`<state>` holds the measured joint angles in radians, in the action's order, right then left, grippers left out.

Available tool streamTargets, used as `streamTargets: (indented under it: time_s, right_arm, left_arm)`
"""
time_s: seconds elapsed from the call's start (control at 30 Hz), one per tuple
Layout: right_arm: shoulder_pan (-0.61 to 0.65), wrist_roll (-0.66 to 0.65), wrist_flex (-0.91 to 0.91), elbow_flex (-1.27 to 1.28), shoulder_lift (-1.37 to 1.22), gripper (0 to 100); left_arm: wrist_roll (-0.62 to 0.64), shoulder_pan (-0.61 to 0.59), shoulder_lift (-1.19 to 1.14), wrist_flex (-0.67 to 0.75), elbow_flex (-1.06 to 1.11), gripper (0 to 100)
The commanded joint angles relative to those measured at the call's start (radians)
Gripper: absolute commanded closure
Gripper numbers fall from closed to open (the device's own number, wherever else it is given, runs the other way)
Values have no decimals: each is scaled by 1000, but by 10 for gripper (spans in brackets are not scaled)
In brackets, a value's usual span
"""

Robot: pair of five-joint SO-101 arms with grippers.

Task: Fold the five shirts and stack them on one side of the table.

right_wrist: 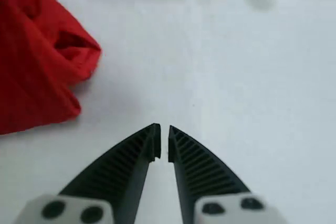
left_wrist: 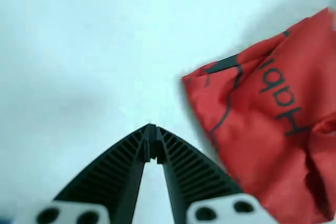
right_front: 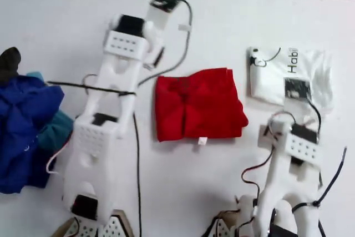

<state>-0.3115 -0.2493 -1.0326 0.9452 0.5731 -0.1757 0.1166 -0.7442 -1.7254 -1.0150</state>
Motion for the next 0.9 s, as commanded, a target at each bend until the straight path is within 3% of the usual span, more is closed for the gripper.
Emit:
streamTargets:
  time_s: [0.0, 0.2, 0.33, 0.6, 0.87]
  right_arm:
    - [168, 75, -105, -170, 22, 964]
    - [499, 94, -94, -322, 5, 964]
    - [644, 72, -59, -408, -130, 964]
    - [751, 66, -67, -646, -461, 964]
    - [805, 66, -110, -835, -745, 964]
  left_arm:
    - [-11, -92, 129, -57, -27, 973]
    - [-11, -302, 279, -64, -2, 973]
    - [-63, -405, 431, -63, 177, 974]
    - [-69, -563, 830, -48, 648, 973]
    - [-68, -661, 1046, 87, 1115, 973]
